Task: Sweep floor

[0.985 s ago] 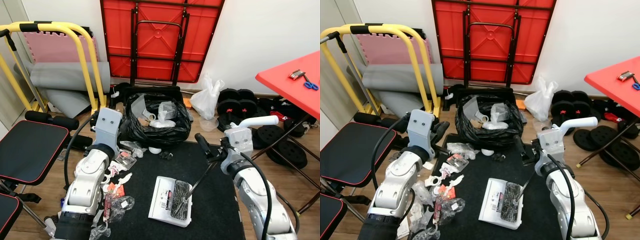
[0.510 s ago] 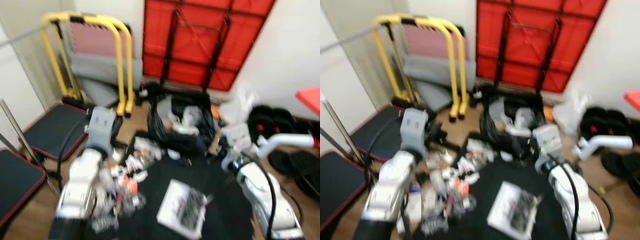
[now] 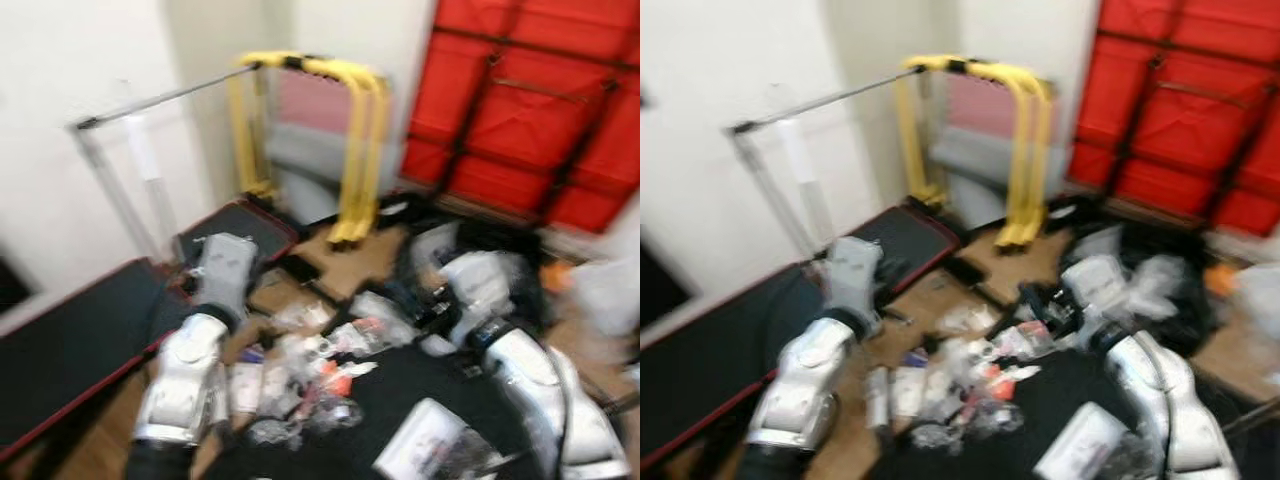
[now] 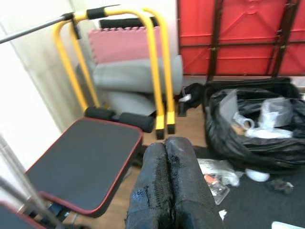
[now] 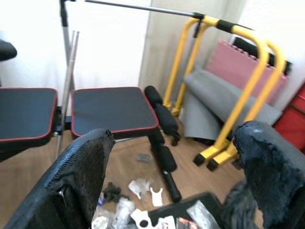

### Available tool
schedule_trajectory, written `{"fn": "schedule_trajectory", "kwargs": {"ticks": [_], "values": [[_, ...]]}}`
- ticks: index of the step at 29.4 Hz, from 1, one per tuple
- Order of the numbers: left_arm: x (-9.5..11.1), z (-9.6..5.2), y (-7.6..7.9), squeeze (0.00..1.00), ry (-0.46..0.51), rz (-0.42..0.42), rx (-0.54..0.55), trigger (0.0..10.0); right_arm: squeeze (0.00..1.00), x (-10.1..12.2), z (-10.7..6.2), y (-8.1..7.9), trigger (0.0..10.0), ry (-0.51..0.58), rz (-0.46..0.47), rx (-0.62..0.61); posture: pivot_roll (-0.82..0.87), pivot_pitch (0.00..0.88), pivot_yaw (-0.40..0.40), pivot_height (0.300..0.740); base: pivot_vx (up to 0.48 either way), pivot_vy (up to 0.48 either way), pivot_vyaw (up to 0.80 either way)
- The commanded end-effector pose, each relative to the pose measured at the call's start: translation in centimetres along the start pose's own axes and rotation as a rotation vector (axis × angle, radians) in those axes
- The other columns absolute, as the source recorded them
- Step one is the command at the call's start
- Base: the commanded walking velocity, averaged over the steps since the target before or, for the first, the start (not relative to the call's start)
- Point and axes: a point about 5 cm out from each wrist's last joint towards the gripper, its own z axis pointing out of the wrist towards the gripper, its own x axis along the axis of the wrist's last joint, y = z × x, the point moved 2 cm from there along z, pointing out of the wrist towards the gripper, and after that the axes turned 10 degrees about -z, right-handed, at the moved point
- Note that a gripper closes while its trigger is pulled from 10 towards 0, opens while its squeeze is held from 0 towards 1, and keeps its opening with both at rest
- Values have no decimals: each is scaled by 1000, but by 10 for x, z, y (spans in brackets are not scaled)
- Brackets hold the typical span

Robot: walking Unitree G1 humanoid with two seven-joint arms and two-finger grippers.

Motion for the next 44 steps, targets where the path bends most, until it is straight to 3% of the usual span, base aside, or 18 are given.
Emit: {"fn": "schedule_trajectory", "kwargs": {"ticks": [1, 10, 16, 23, 27, 44], "values": [[-4, -1, -4, 0, -25, 35, 3, 10000, 0, -2, 0, -7, 10000, -1, 27, 30, -170, 7, -104, 740, 0, 0, 800], [-4, 0, -4, 0, -29, 32, 0, 10000, 0, -2, 0, -7, 10000, 1, 49, 31, -169, 10, -105, 740, 0, 0, 800], [-6, -1, -2, 0, -51, 8, -41, 10000, 0, -5, 2, 0, 10000, -20, 82, -30, -171, 13, -109, 740, 0, 0, 779], [-6, -1, 0, 0, -51, -39, -55, 10000, 0, -9, 4, 8, 10000, -45, 76, -95, -171, 14, -112, 740, 0, 0, 0], [-5, -1, 1, 0, -51, -46, -66, 10000, 0, -1, 2, 4, 10000, 4, 121, -58, -177, 17, -113, 740, 63, 0, 0], [-4, -1, 4, 0, -53, -38, -88, 10000, 0, 0, 3, 1, 10000, 0, 131, -35, -180, 18, -115, 740, 295, 0, 376]]}}
